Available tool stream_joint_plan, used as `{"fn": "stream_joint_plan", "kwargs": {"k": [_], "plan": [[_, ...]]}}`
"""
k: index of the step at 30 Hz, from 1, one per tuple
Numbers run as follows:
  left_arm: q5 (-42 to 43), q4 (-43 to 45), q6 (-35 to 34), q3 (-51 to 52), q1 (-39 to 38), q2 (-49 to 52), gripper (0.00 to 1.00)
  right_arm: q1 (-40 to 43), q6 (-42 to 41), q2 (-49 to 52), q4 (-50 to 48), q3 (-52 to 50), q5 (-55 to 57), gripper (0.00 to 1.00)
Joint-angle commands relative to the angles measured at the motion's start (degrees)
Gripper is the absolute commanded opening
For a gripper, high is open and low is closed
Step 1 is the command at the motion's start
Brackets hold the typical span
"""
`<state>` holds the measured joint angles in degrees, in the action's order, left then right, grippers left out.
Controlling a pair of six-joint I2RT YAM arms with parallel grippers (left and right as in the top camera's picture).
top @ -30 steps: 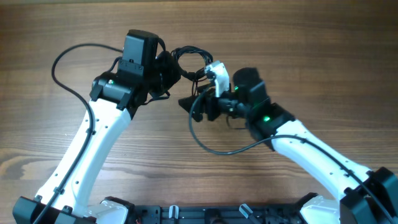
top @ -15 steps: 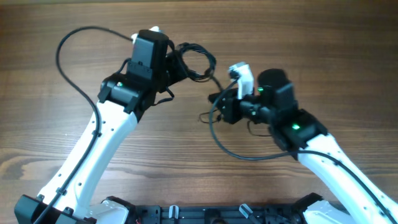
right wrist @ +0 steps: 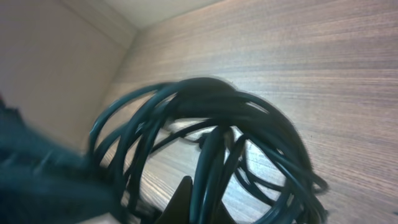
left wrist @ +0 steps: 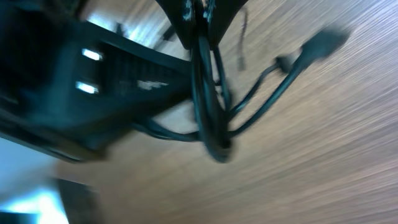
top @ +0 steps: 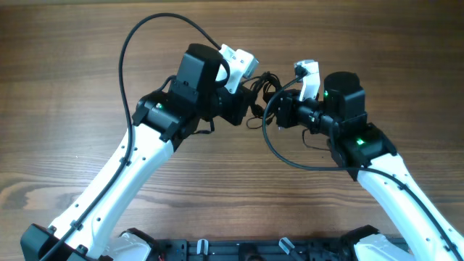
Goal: Untangle cables
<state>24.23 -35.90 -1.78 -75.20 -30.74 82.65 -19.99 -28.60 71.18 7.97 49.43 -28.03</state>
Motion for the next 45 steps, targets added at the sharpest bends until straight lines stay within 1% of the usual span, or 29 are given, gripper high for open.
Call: {"fn": "stream_joint_plan", "kwargs": {"k": [1,3,6,7,8,9,11,14,17,19,20,22,23,24,25,28,29,30,31,32,34,36,38,39,40,41,43,44,45], "plan": [[15.2,0.8,4.6,-1.1,-0.3,-1.2,0.04,0.3,-3.1,5.0,-3.2,0.2,0.1,0.04],[19.4,1.5,4.3,-1.1,-0.3,-1.2,0.04,0.3,-3.8,8.3,-8.4,0.2,-2.6,0.04],[20.3,4.7,-0.6,-1.1,-0.2,-1.2,0.04,0.3,-6.0,12.0,-16.2,0.2,-9.1,0.05],[19.8,5.5,-0.9,-1.1,0.2,-1.2,0.04,0.5,-5.8,12.0,-16.4,0.2,-9.3,0.14],[18.4,5.5,-2.6,-1.1,1.0,-1.2,0.04,1.2,-5.4,11.6,-16.2,0.2,-9.6,0.14],[16.5,5.2,-4.5,-1.1,2.5,-1.2,0.04,2.1,-5.2,11.1,-16.0,0.2,-10.3,0.26],[16.0,4.8,-5.2,-1.1,6.2,-1.2,0.04,5.9,-4.5,9.8,-16.0,0.2,-17.4,0.98],[16.5,4.9,-5.4,-1.1,11.6,-1.2,0.04,12.3,-4.5,9.2,-15.4,0.2,-26.2,1.0],[16.9,5.1,-12.5,-1.1,16.0,-1.2,0.04,20.2,-4.6,9.2,-14.9,0.2,-32.5,1.0],[17.9,5.1,-13.6,-1.1,15.9,-1.2,0.04,20.5,-4.5,9.2,-14.1,0.0,-32.6,1.0],[21.8,5.1,-10.2,-1.1,15.5,-1.2,0.04,19.5,-2.8,9.2,-13.9,0.0,-32.5,1.0],[31.9,4.9,-3.1,-1.1,15.2,-1.2,0.04,17.9,5.3,9.2,-13.9,0.0,-32.6,1.0],[35.9,4.9,-1.7,-1.1,15.2,-1.2,0.04,17.6,12.2,9.2,-13.9,0.0,-35.0,1.0],[39.7,4.9,-1.4,-1.1,15.4,-1.1,0.04,17.6,20.0,9.2,-14.3,0.0,-39.5,1.0],[43.6,4.9,-1.4,-1.1,15.8,-1.1,0.04,17.7,24.5,9.2,-14.5,0.0,-42.8,1.0],[53.1,4.9,-1.4,-1.1,16.4,-1.1,0.04,17.7,27.5,9.3,-16.4,0.0,-47.6,1.0],[54.9,4.9,-1.4,-1.1,16.4,-1.1,0.04,17.7,27.6,9.6,-17.9,0.0,-49.6,0.99],[55.0,4.8,-1.7,-1.1,16.3,-1.1,0.04,17.7,27.5,10.0,-19.6,0.0,-51.9,0.94],[55.0,4.9,-1.6,-1.1,16.3,-1.1,0.04,17.7,27.5,10.3,-21.3,0.0,-54.8,0.84],[55.0,4.9,-1.6,-1.1,16.3,-1.1,0.04,17.7,26.9,10.5,-22.5,0.0,-56.8,0.78],[55.0,4.8,-1.7,-1.1,16.3,-1.1,0.04,17.1,26.9,10.5,-22.5,0.0,-57.5,0.72],[55.0,4.9,-1.6,-1.1,15.3,-1.1,0.04,15.4,26.9,10.5,-23.5,0.0,-57.4,0.71],[54.8,4.9,-1.6,-1.1,14.1,-1.1,0.04,13.4,26.9,10.5,-24.5,0.0,-56.1,0.52],[54.4,4.9,-1.6,-1.1,13.4,-1.1,0.04,13.2,25.9,10.5,-25.1,0.0,-54.9,0.36],[54.0,4.8,-1.6,-1.1,13.0,-1.1,0.04,13.3,23.5,10.5,-25.9,0.0,-53.5,0.24],[53.0,4.8,-1.6,-1.0,12.7,-1.1,0.04,13.3,18.8,10.5,-27.5,0.0,-51.2,0.06],[47.8,3.5,-1.7,-0.9,12.6,-1.1,0.05,13.3,11.7,10.5,-29.2,0.0,-48.5,0.04],[40.3,1.7,-2.4,-0.9,12.6,-1.1,0.2,13.5,7.1,10.5,-29.2,0.0,-47.0,0.04],[33.9,1.2,-6.5,-0.9,12.6,-1.1,0.41,13.9,2.7,10.5,-29.1,0.0,-46.3,0.04]]}}
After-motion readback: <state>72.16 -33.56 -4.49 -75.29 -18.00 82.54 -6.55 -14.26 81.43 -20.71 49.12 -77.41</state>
